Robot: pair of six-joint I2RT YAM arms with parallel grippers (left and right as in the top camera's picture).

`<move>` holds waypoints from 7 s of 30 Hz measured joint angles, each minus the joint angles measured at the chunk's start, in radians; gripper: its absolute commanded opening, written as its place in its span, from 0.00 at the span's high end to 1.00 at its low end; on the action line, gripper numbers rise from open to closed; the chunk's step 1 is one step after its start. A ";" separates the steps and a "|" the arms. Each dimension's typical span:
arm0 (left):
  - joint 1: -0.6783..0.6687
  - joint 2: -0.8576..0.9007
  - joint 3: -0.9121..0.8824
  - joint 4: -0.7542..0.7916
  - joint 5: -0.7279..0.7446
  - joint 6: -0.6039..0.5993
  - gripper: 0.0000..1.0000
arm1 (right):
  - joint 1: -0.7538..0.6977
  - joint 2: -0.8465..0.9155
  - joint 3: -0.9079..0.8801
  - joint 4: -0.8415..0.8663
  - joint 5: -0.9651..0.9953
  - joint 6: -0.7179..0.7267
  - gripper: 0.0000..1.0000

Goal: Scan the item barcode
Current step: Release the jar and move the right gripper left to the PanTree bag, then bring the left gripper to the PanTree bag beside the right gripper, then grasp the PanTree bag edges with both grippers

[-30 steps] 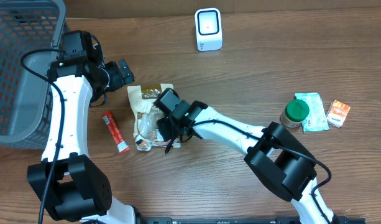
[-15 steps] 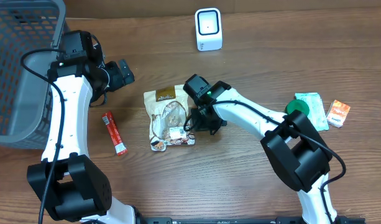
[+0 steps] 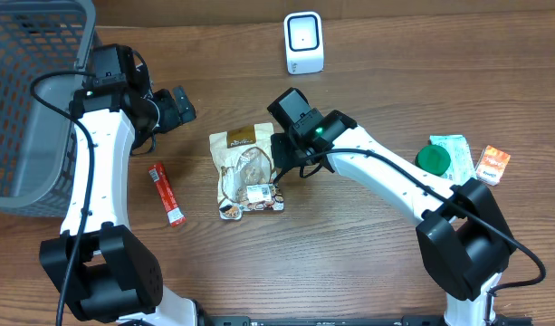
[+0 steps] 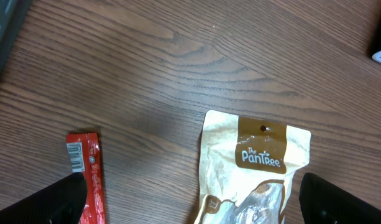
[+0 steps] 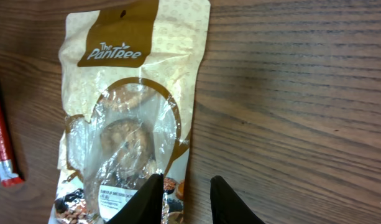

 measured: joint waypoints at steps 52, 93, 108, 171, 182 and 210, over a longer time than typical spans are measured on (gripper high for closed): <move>-0.583 0.106 -0.381 0.193 0.061 -0.054 0.96 | -0.229 0.011 0.000 -0.254 -0.072 -0.053 0.78; -0.435 0.131 -0.373 0.418 0.025 -0.076 0.90 | -0.301 0.011 0.000 -0.325 -0.087 -0.079 0.70; -0.439 0.131 -0.373 0.403 0.042 -0.073 0.68 | -0.229 0.014 0.000 -0.283 -0.120 -0.045 0.75; -0.283 0.120 -0.285 -0.227 0.166 0.118 0.21 | -0.103 0.007 -0.111 -0.254 -0.166 -0.029 0.25; -0.283 0.120 -0.434 -0.093 0.249 0.128 0.25 | -0.117 0.007 -0.114 -0.223 -0.175 -0.050 0.26; -0.317 0.076 -0.517 0.120 0.304 0.024 0.96 | -0.240 0.007 -0.235 -0.119 -0.536 -0.199 0.11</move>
